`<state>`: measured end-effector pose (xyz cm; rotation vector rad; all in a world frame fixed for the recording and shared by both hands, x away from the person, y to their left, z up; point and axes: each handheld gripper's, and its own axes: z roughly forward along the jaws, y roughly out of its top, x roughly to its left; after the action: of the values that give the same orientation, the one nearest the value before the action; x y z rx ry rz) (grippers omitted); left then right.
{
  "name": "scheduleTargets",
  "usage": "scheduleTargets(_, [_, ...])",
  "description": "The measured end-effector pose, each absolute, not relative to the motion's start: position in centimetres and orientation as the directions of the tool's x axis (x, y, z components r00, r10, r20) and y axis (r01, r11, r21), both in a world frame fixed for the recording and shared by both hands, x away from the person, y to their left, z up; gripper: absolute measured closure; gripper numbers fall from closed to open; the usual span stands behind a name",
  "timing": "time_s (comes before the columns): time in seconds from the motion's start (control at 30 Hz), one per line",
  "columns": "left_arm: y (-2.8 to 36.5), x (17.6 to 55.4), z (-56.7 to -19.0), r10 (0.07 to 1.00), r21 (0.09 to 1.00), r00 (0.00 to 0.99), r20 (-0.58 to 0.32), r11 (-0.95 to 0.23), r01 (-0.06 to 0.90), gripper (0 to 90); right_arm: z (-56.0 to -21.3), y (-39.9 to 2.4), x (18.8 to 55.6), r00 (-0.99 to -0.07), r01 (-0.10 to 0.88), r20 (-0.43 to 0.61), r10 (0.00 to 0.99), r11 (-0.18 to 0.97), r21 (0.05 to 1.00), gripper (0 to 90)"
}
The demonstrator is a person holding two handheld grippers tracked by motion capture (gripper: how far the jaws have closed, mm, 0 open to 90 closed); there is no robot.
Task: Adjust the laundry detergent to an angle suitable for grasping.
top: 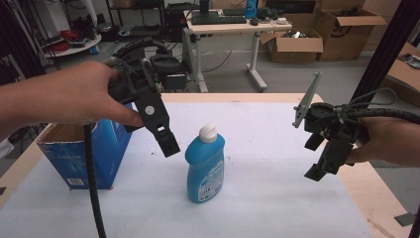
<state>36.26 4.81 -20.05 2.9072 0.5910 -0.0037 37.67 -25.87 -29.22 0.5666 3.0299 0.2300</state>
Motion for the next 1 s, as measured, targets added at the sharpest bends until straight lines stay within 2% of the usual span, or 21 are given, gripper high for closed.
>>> scheduleTargets(0.47, [3.8, 36.6, -19.0, 0.47, 0.209, 0.882, -0.03, -0.86, 0.466, 19.7, -29.3, -26.0, 37.7, -0.935, 0.347, -0.02, 0.354, 0.924, 0.161, 18.4])
scheduleTargets(1.0, [3.2, 36.6, -18.4, 0.503, 0.228, 0.864, -0.034, -0.838, 0.496, 20.1, -29.3, -25.9, 37.7, -0.938, 0.34, -0.017, 0.347, 0.926, 0.162, 18.4])
